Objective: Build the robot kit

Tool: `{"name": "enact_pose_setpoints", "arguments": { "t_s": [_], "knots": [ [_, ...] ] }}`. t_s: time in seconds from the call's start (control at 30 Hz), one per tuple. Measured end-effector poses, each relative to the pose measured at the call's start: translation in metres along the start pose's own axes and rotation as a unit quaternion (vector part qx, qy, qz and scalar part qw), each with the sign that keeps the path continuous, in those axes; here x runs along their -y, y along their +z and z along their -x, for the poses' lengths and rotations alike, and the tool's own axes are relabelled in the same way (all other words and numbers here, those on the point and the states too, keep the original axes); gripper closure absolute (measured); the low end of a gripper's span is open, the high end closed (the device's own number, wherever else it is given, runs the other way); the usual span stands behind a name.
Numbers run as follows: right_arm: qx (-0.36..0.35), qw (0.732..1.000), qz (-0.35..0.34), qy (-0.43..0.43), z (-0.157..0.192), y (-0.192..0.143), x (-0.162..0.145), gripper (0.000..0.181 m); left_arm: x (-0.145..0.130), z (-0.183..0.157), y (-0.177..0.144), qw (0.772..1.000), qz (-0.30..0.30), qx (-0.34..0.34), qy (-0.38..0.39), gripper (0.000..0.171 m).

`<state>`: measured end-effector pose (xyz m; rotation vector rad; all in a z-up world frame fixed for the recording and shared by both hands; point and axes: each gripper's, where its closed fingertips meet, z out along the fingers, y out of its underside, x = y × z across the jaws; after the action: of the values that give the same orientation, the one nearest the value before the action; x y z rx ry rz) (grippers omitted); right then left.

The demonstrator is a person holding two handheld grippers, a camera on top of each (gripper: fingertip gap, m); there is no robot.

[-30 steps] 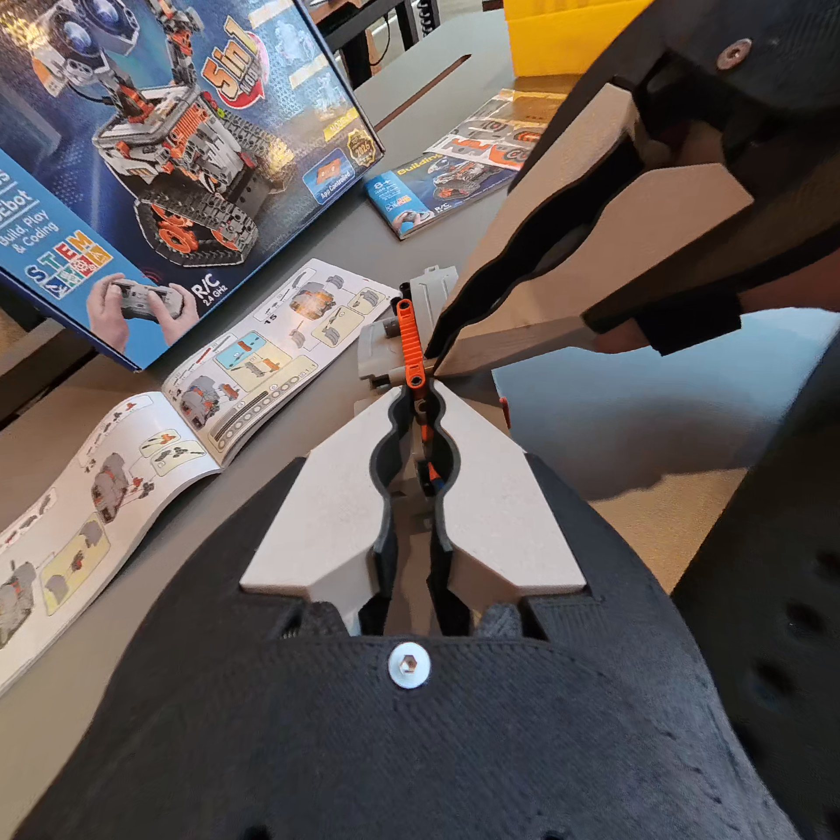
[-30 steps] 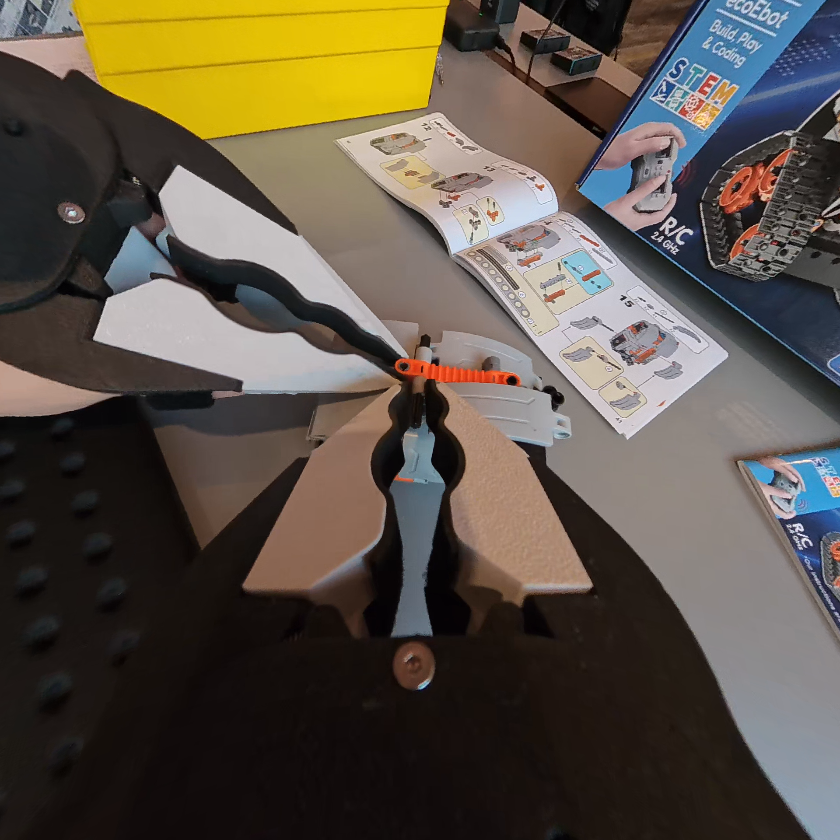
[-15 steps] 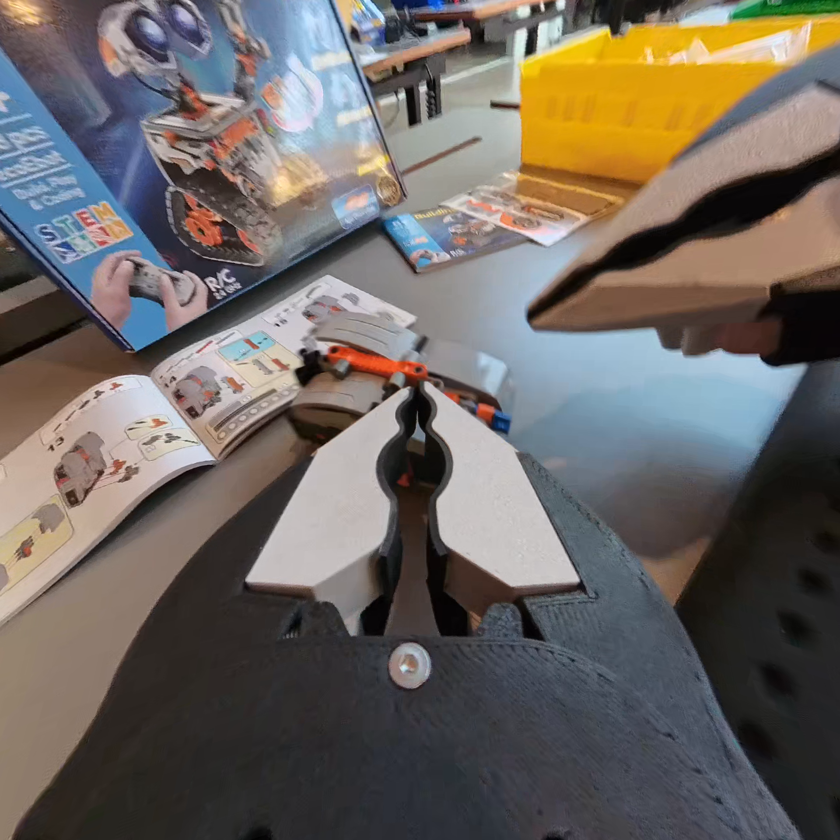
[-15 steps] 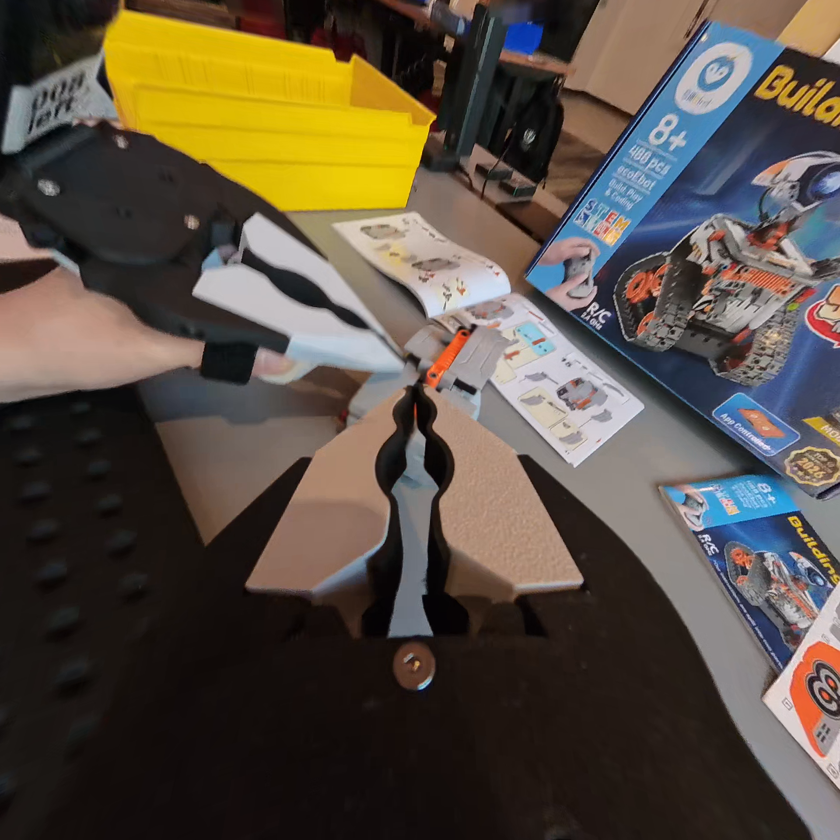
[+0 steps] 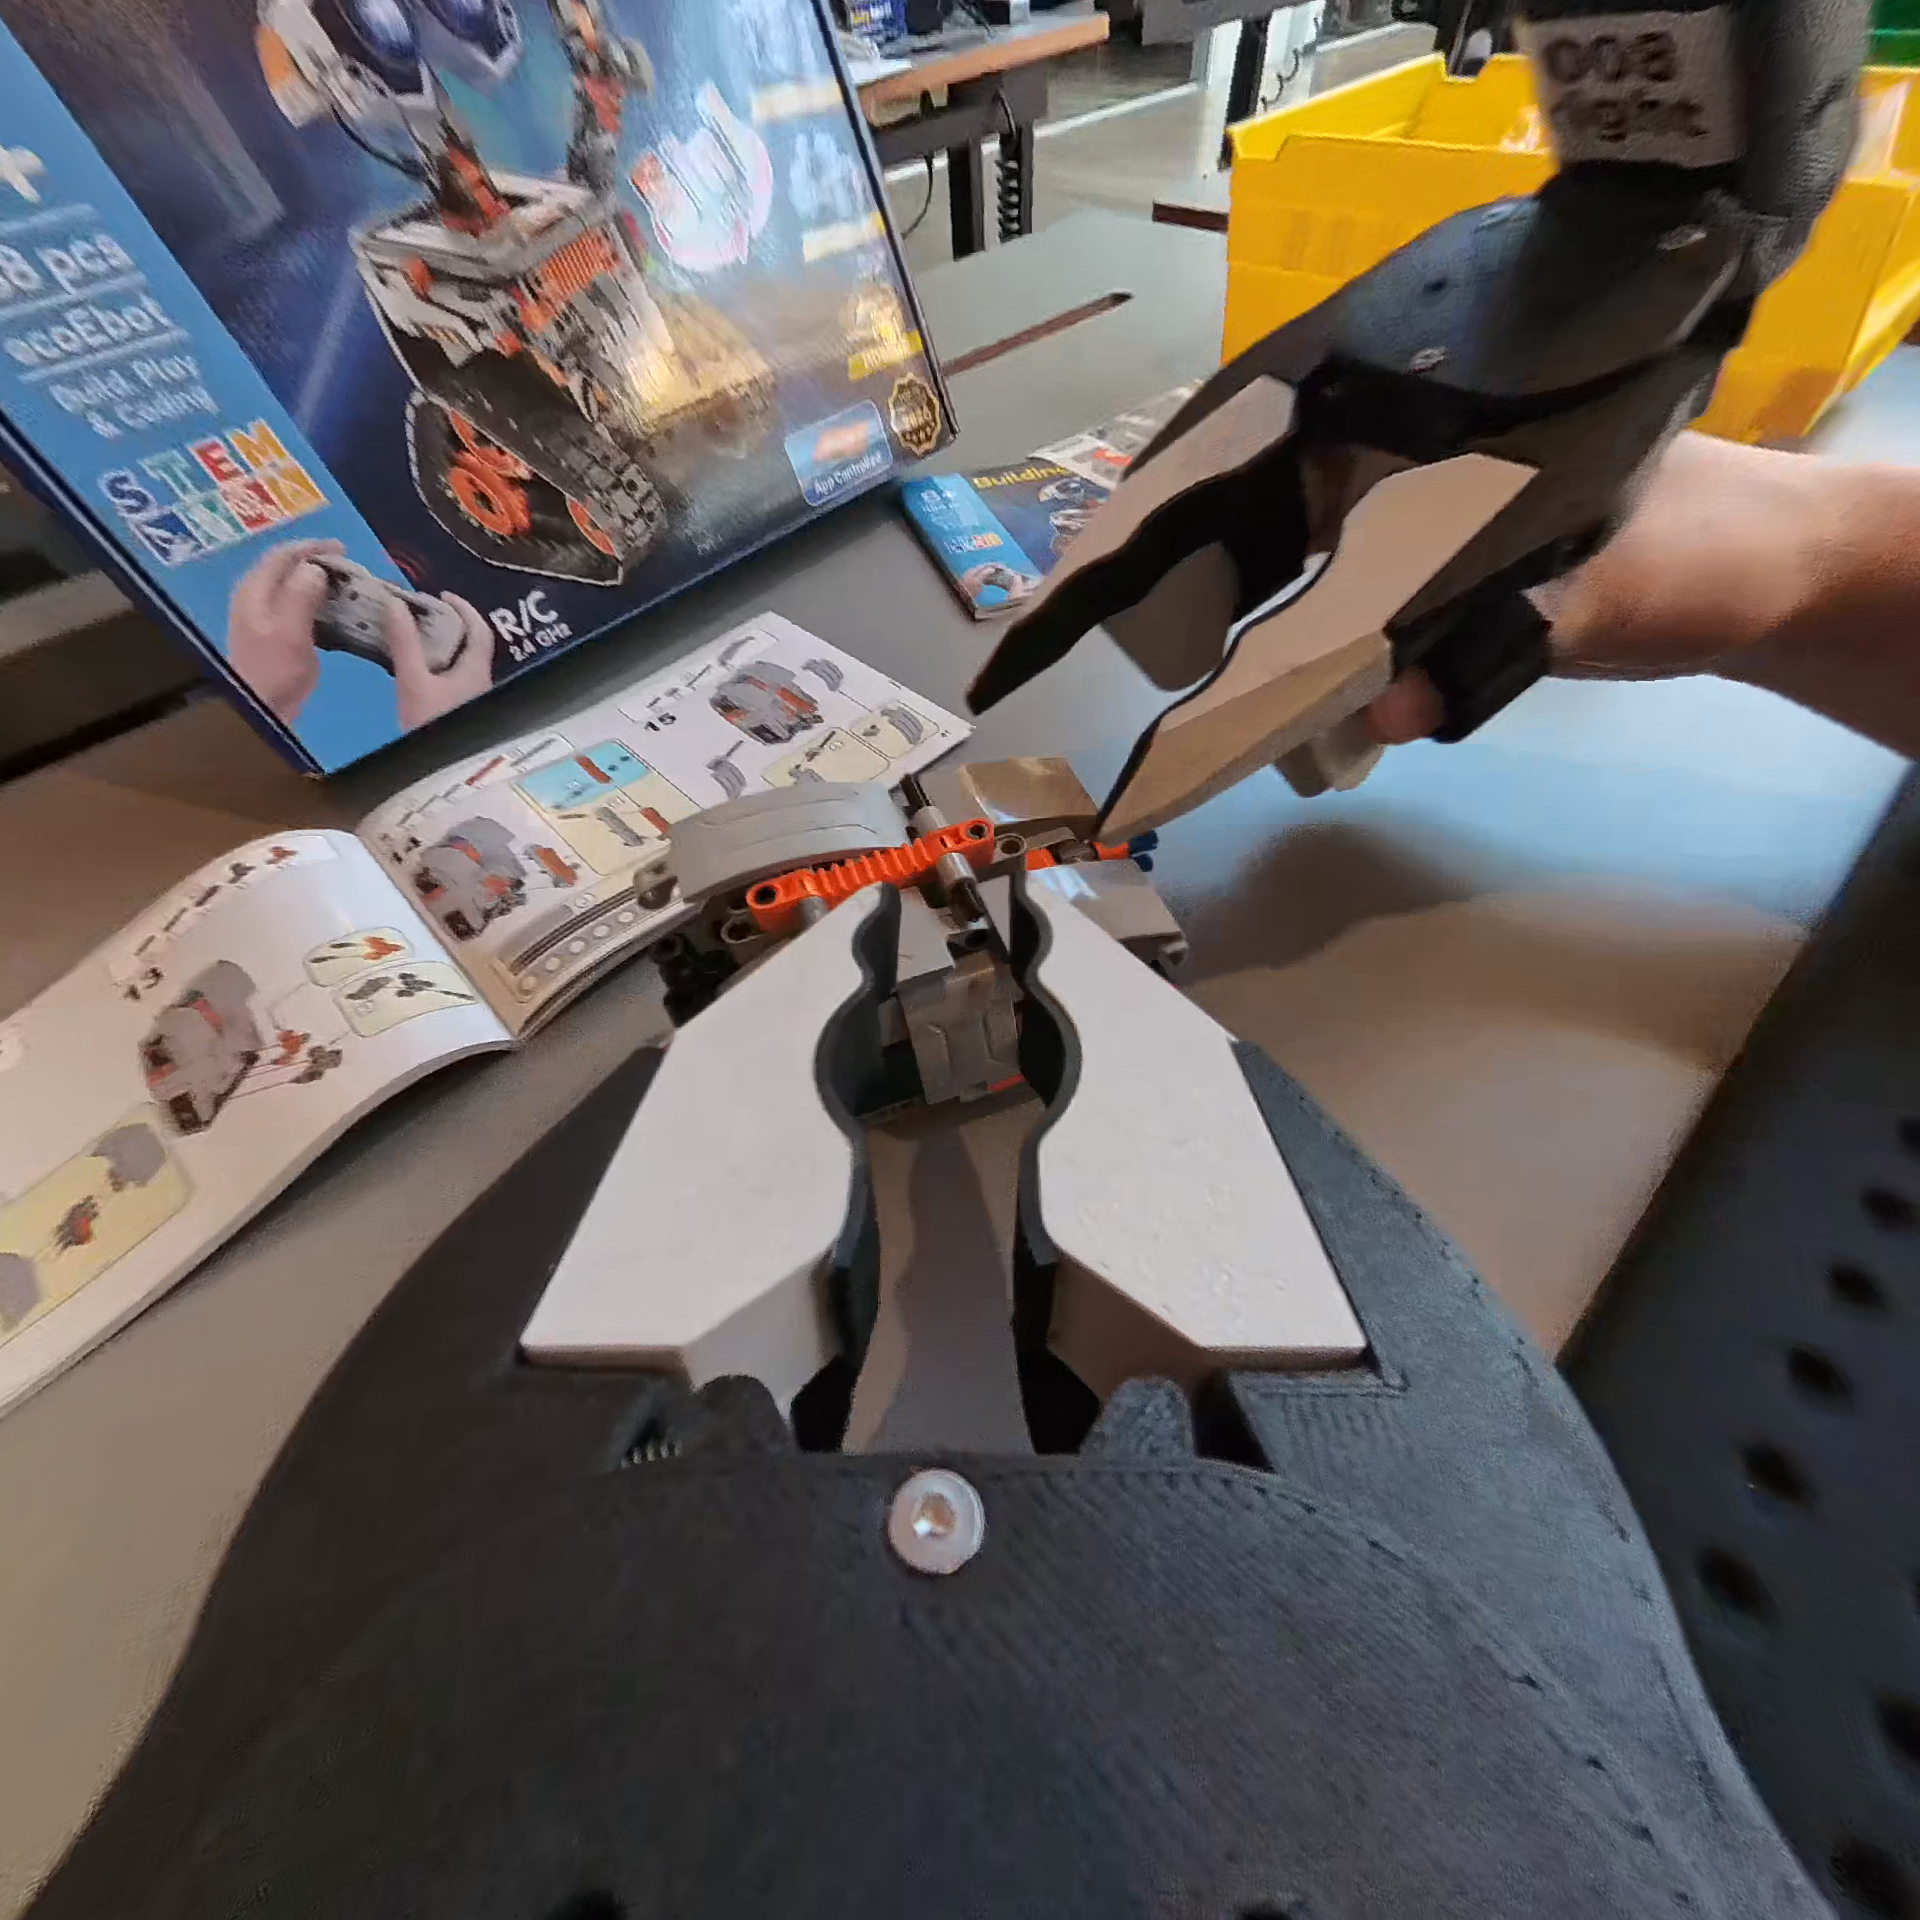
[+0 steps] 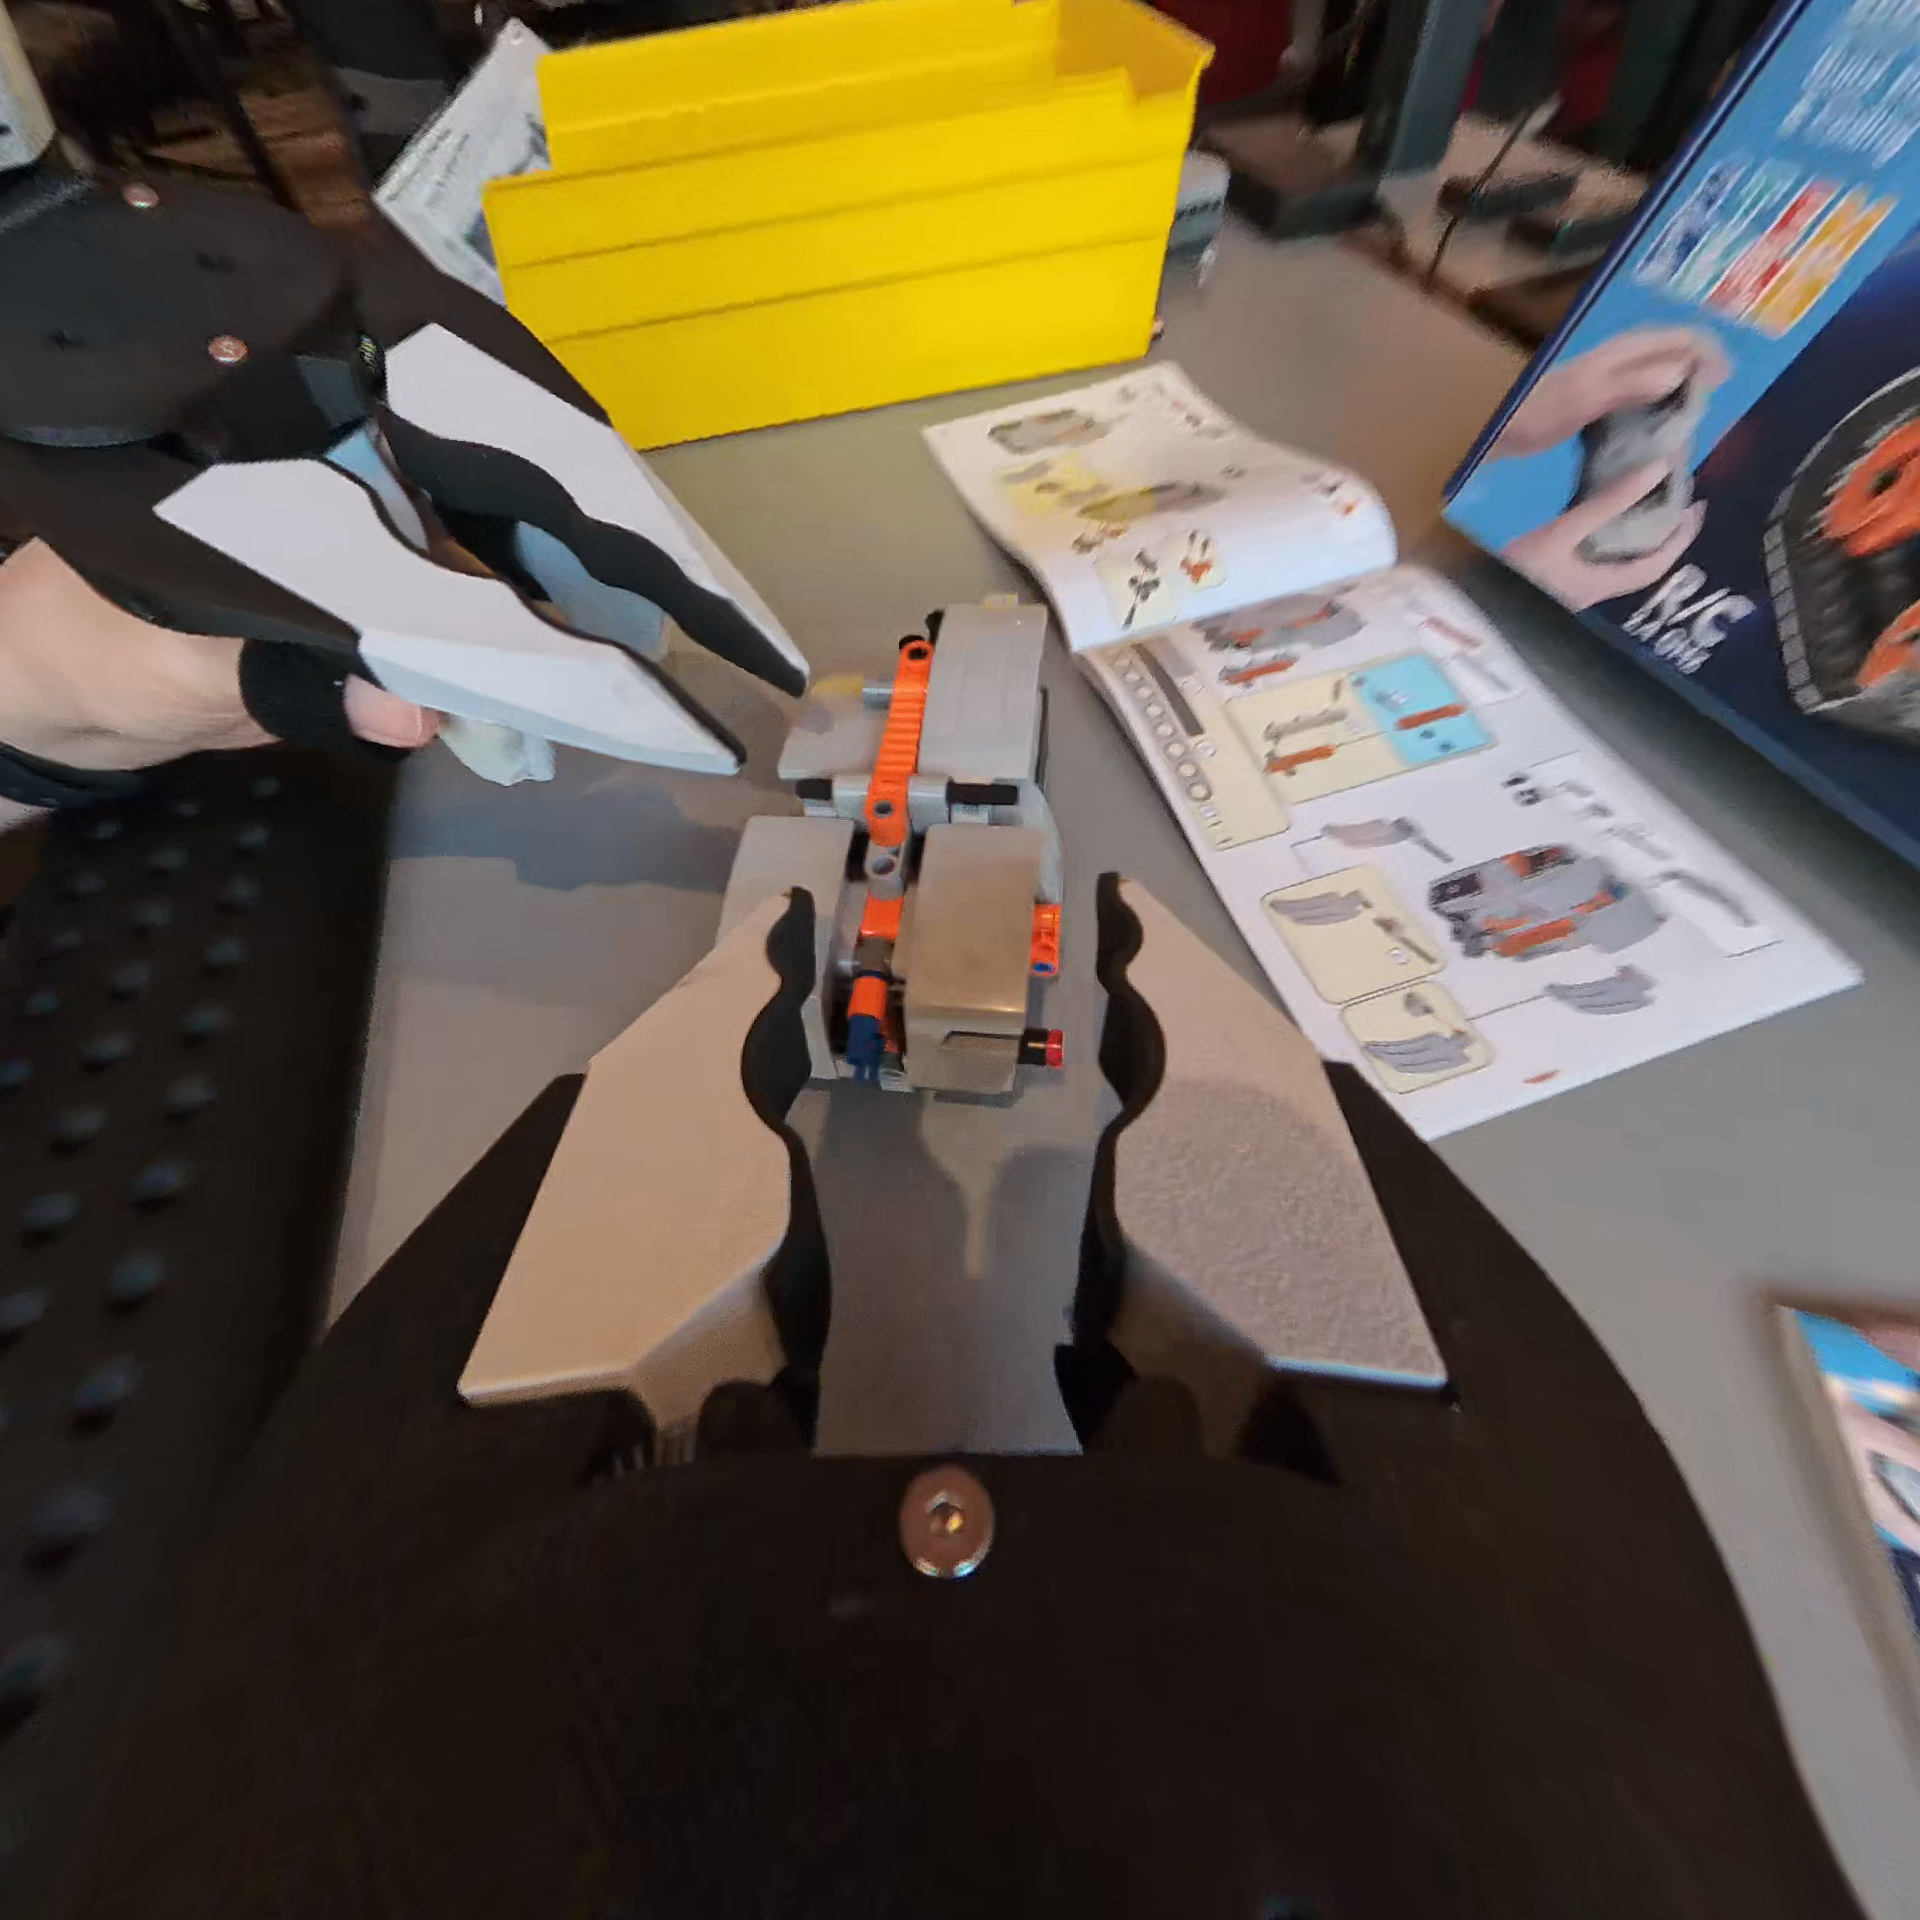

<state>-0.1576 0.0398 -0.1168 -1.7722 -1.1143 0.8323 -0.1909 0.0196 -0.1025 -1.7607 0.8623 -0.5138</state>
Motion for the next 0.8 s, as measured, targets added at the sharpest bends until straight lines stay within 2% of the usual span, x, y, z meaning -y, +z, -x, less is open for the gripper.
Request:
{"name": "enact_pose_setpoints", "arguments": {
  "t_s": [0.07,0.1,0.2,0.43,0.57,0.7,0.73,0.8],
  "knots": [
    [0.027,0.999,0.005,0.021,0.000,0.007,-0.005,0.133,-0.003,0.002,0.007,1.000,0.016,0.009,0.022,0.155],
    [0.044,0.999,-0.002,0.031,0.004,0.008,-0.004,0.143,-0.006,0.002,0.010,0.999,0.030,0.014,0.040,0.156],
    [0.033,0.999,0.006,0.032,0.005,0.005,-0.008,0.158,-0.012,-0.002,0.015,0.997,0.047,0.001,0.066,0.165],
    [0.037,0.999,0.009,-0.009,0.042,-0.006,-0.014,0.154,-0.020,-0.019,-0.009,0.995,0.036,-0.087,0.046,0.167],
    [0.035,0.998,-0.021,-0.051,0.058,-0.012,-0.002,0.148,-0.026,-0.033,-0.029,0.989,0.033,-0.133,0.050,0.167],
    [0.071,0.997,-0.016,-0.036,0.070,-0.008,-0.003,0.166,-0.030,-0.045,-0.046,0.981,0.024,-0.191,0.029,0.167],
    [0.087,0.996,-0.003,-0.032,0.075,-0.007,-0.006,0.175,-0.031,-0.045,-0.047,0.981,0.020,-0.192,0.028,0.166],
    [0.102,0.994,0.009,-0.034,0.082,-0.004,-0.011,0.180,-0.030,-0.044,-0.048,0.983,0.014,-0.180,0.043,0.166]
  ]
}}
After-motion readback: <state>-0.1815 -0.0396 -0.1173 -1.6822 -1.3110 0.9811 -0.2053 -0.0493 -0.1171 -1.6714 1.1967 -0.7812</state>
